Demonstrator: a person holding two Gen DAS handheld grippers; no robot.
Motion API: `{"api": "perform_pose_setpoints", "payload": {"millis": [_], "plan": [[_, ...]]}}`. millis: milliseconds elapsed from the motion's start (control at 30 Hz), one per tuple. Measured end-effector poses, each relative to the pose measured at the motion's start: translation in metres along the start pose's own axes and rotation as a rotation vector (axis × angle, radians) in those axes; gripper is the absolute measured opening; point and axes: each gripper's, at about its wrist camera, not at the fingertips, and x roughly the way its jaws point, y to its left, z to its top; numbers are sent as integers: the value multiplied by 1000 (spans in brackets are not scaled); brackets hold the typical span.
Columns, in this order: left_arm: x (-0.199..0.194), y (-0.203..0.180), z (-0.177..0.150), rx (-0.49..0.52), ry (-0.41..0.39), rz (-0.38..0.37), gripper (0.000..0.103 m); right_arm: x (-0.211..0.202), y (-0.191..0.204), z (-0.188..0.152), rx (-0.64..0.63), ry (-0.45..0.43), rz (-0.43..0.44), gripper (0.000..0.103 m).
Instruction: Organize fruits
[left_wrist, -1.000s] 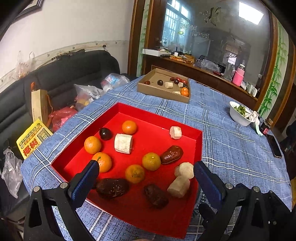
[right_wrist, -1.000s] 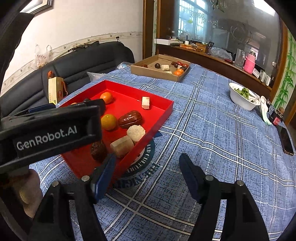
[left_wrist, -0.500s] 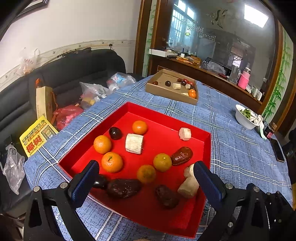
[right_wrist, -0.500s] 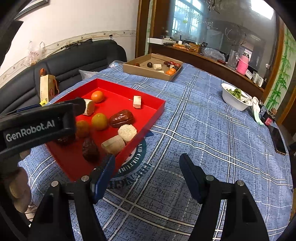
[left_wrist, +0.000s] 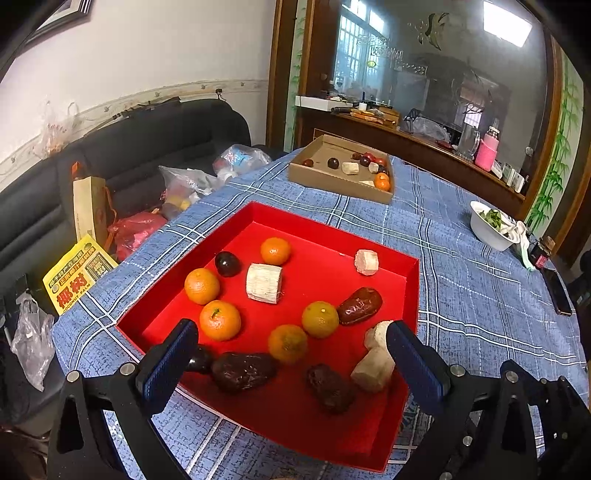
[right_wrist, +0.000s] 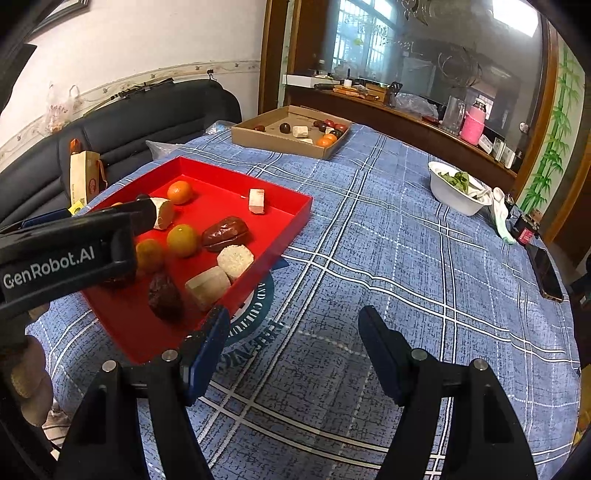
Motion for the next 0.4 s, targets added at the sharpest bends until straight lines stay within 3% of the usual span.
{"api": "perform_pose_setpoints", "payload": {"millis": [400], "plan": [[-3,-4,1,5,20,19,103,-1,-2,-2,11,-3,14,71]]}}
